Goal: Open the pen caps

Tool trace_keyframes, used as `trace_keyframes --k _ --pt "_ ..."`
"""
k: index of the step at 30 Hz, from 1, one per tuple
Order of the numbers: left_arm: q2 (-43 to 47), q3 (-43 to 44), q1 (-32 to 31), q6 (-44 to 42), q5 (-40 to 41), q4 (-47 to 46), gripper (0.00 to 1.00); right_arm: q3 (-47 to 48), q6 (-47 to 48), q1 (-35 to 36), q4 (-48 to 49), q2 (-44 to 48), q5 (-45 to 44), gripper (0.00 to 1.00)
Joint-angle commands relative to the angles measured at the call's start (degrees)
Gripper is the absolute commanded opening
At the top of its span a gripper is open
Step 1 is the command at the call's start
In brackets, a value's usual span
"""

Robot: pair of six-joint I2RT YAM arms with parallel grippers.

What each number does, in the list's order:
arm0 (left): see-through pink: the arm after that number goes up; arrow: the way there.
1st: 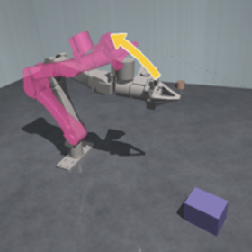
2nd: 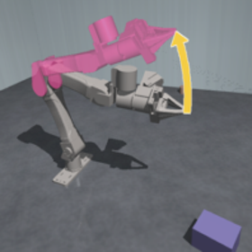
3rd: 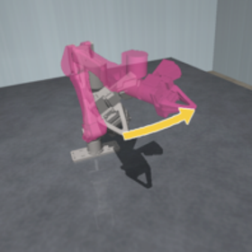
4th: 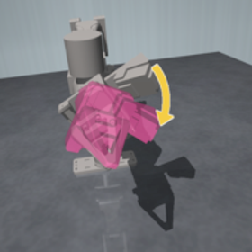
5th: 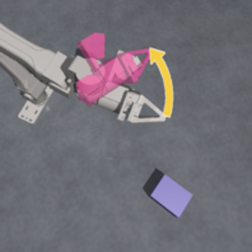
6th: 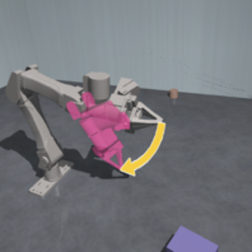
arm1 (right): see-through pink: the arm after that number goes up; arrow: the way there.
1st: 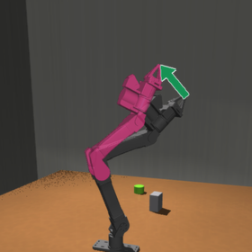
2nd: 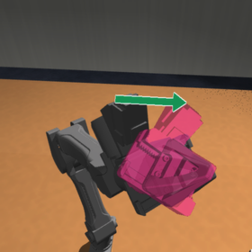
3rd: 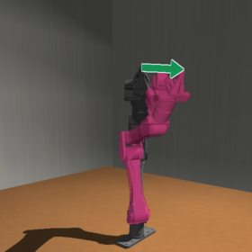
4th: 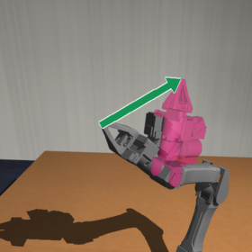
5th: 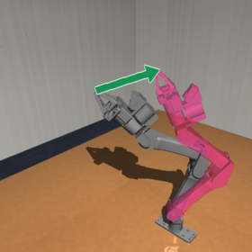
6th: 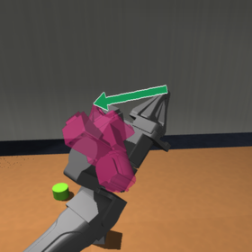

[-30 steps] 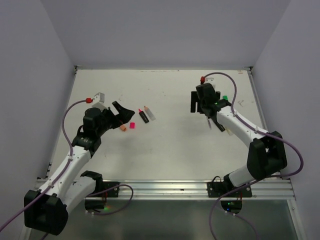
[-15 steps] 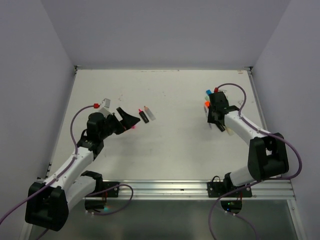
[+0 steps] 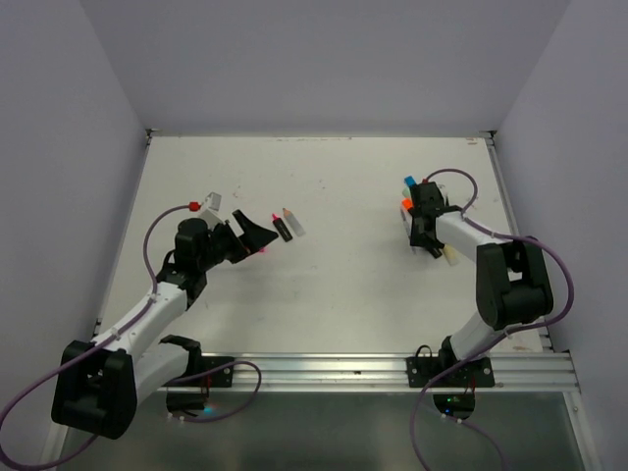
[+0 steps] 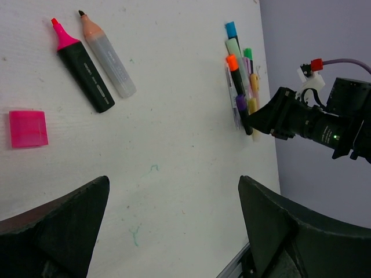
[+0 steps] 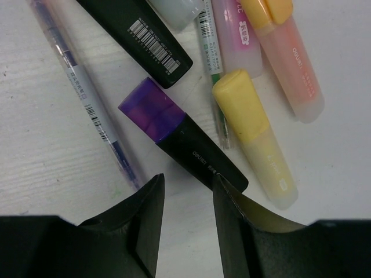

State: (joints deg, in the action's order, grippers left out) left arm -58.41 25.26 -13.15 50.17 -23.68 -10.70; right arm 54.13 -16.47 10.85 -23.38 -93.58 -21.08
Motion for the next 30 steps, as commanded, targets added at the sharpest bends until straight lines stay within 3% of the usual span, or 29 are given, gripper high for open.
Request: trace_keyframes --k 1,7,16,19,30 --pt "-1.0 1.4 0.3 -0.3 -1.8 -4.6 0.95 2.5 1.3 -0.4 1.9 -0.4 -1.9 0.43" --pt "-2.8 1.5 0.2 0.0 -2.4 -6.0 0.94 2.9 2.4 -0.5 2.3 -1.4 -3.2 0.53" --pt "-3.3 2.0 0.2 -0.3 -2.2 -6.1 0.94 4.0 2.8 -1.4 2.5 -3.9 -2.0 0.58" --pt "-3.7 2.2 0.2 -0.3 -2.6 -6.1 0.94 4.1 3.2 -2.1 2.6 -4.7 -0.5 0.58" --pt "-4.1 2.5 0.2 -0.5 -3.2 -6.1 0.94 2.9 4.4 -2.9 2.7 -5.6 6.6 0.44"
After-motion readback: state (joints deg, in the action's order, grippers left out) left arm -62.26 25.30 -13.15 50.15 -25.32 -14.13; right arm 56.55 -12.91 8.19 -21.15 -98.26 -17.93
